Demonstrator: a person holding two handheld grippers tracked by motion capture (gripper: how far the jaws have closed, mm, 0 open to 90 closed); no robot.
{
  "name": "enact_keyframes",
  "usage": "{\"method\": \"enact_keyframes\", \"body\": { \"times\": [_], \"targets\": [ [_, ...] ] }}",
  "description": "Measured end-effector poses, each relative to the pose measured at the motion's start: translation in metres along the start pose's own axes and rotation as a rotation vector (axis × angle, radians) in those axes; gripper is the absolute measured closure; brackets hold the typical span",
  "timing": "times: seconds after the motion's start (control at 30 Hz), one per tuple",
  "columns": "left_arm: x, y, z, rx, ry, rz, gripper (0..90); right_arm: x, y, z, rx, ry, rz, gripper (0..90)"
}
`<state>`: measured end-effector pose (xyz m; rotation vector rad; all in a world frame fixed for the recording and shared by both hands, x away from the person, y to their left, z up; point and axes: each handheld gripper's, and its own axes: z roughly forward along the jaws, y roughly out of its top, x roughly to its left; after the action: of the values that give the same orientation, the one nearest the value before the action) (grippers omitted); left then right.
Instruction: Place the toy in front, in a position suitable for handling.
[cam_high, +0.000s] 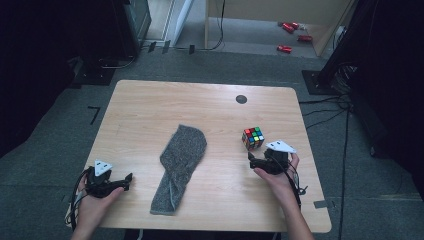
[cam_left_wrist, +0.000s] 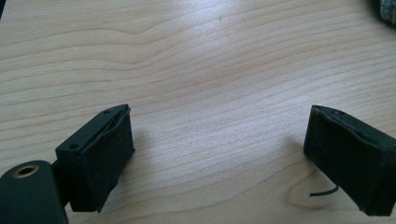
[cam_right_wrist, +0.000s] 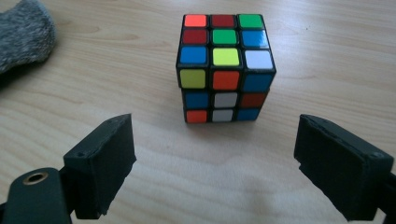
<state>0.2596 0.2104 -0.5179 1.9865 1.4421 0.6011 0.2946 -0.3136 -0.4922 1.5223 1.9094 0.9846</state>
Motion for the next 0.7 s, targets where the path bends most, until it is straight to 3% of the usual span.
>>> {"method": "enact_keyframes", "body": {
  "times": [0.17,0.53,0.7],
  "targets": [
    [0.000,0.000,0.000,0.000,0.000,0.000,8.9,-0.002,0.009,0.012,-0.009,-0.013,0.043,11.4],
    [0.000,0.000,0.000,0.000,0.000,0.000,8.9,0.000,0.014,0.040,0.026,-0.038,0.051,11.1],
    [0.000,0.000,0.000,0.001,0.000,0.001,8.9,0.006,0.013,0.048,0.014,-0.098,0.041,14.1]
  ]
}}
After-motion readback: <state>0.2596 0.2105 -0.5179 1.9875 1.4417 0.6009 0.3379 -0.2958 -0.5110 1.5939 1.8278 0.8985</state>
